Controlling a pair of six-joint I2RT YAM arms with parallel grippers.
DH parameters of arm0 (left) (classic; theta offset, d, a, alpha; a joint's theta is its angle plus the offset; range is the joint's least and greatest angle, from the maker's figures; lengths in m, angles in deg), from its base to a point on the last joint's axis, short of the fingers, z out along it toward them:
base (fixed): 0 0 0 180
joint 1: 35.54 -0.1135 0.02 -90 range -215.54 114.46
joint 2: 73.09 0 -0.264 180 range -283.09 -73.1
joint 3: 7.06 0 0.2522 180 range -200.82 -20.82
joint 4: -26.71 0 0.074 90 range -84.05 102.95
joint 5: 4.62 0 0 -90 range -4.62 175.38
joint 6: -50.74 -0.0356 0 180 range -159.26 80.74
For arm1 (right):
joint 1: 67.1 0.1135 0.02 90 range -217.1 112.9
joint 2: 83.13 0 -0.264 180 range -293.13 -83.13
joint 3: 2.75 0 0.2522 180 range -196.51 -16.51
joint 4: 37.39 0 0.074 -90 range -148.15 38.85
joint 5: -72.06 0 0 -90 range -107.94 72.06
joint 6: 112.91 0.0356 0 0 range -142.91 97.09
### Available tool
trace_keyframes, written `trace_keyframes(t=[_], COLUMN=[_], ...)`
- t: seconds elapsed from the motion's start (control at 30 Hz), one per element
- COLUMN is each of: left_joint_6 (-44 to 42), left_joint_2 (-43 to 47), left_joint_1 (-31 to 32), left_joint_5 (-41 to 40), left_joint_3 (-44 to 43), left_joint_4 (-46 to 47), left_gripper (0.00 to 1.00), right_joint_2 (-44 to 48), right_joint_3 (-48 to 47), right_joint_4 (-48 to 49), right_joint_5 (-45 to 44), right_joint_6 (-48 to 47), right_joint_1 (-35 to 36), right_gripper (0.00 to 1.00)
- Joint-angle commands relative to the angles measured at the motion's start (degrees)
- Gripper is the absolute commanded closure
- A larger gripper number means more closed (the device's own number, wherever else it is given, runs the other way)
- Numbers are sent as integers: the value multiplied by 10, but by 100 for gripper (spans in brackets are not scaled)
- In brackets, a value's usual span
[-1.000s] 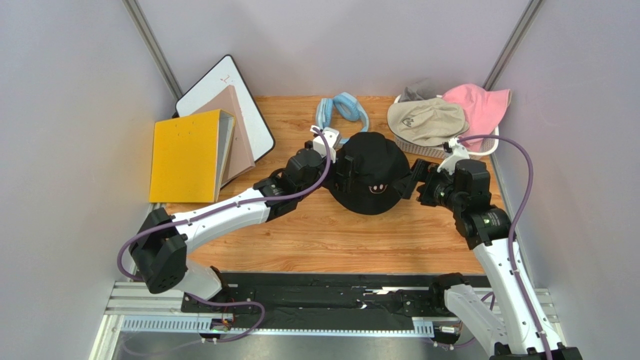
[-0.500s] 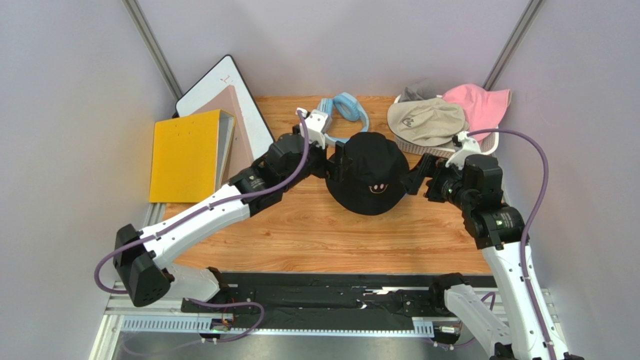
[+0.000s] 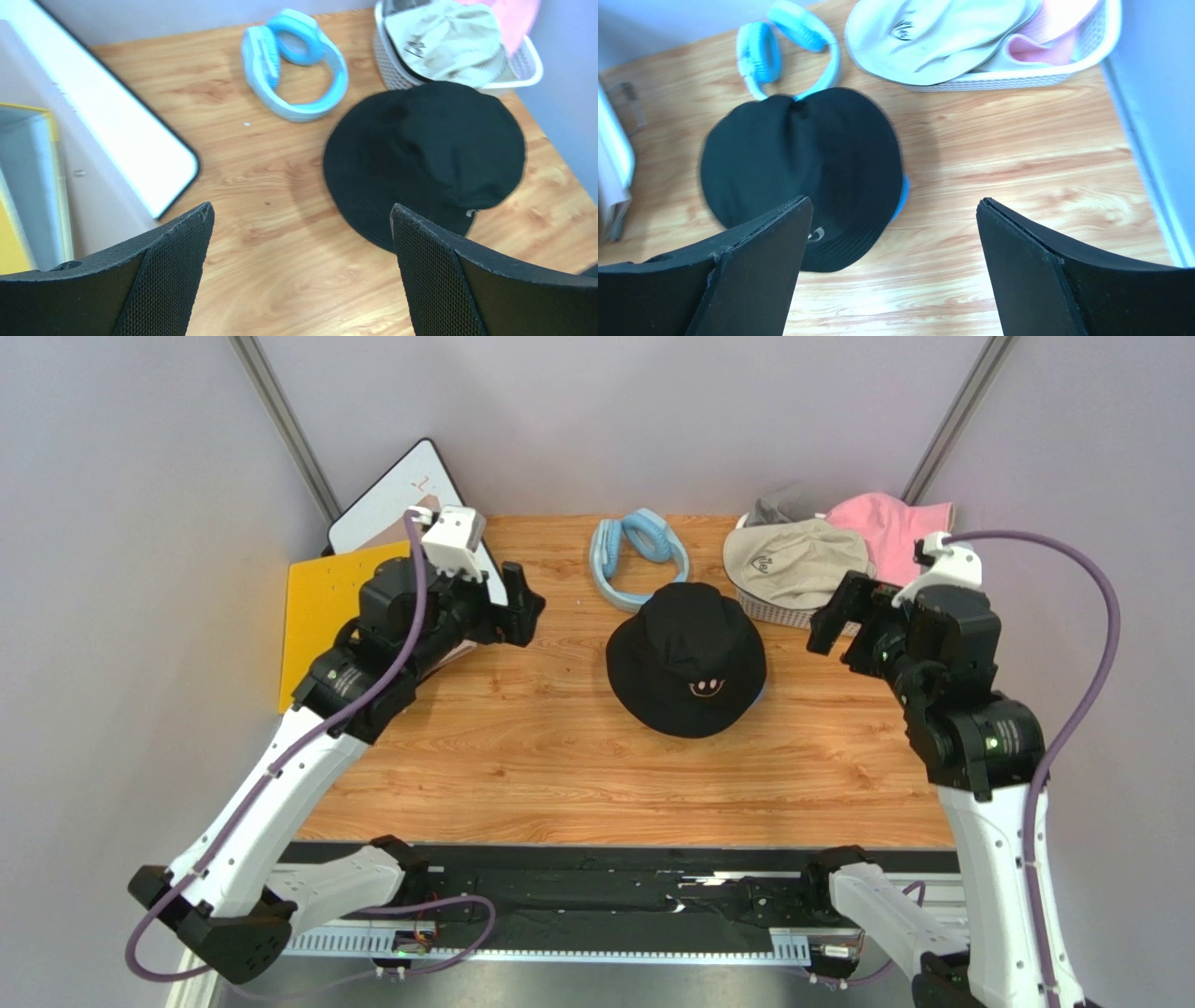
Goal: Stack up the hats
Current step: Stack the hat on the hat, then pick up the hat from the bin.
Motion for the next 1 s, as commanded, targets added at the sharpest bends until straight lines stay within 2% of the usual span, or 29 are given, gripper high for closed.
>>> trace_keyframes(t=[0.0, 0.13, 0.37, 0.47, 0.63, 0.97], left_joint_6=[-46, -51, -80, -84, -84, -80], left_joint_2=[27, 33, 45, 54, 56, 52], left_joint_1=[-17, -29, -30, -30, -30, -30], left_joint_5=[-1, 46, 29, 4, 9, 12], left_joint_3=[14, 60, 67, 70, 71, 71], left_joint_4=[-27, -2, -17, -18, -18, -22], left_gripper=[1, 1, 1, 1, 1, 1], right_joint_2=[-90, -163, -283, -327, -371, -425], right_joint_3=[-56, -75, -61, -41, -8, 33], right_joint_4=[-24, 26, 130, 158, 226, 317], right_joint_5=[-52, 27, 45, 40, 37, 6], right_joint_6=[-15, 4, 78, 124, 198, 285], right_joint_1=[-19, -69, -117, -138, -145, -145], right_gripper=[5, 7, 8, 9, 12, 18])
